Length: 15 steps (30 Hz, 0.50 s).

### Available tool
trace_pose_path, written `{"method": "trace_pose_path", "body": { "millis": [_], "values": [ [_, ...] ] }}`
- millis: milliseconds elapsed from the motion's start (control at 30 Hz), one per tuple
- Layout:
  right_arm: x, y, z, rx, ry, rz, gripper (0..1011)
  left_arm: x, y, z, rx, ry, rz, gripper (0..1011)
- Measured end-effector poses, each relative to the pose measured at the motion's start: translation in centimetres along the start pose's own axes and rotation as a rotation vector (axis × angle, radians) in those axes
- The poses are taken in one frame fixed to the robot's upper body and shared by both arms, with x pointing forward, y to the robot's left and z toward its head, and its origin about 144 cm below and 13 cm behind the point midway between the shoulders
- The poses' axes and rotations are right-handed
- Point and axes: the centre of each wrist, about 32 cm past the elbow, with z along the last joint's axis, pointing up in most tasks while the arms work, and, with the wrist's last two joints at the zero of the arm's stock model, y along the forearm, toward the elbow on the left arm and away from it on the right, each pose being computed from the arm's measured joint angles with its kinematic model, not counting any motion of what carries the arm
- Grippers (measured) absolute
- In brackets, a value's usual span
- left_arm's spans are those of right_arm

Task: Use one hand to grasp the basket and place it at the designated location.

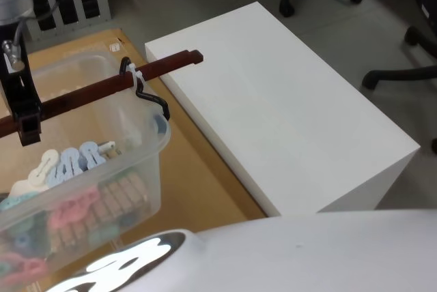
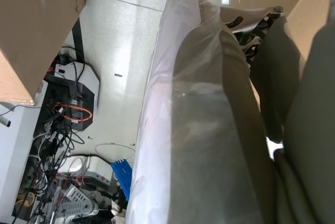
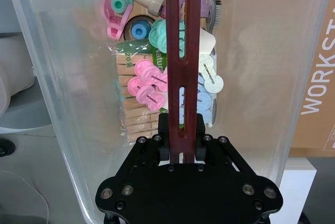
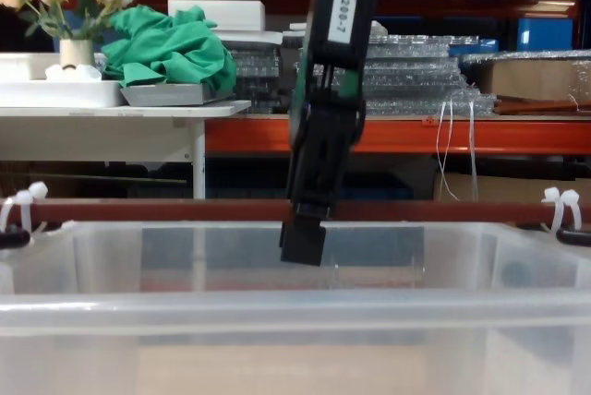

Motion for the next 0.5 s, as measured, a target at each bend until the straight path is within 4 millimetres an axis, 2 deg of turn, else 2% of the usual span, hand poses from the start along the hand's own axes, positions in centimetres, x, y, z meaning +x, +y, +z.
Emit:
{"method": "trace_pose_path", "body": {
  "millis": [500],
  "values": [
    [0.08,1.04,-0.79,0.010,0.007,0.009,240,0.00,0.00,0.01,0.000,0.000,0.000,0]
  ]
}}
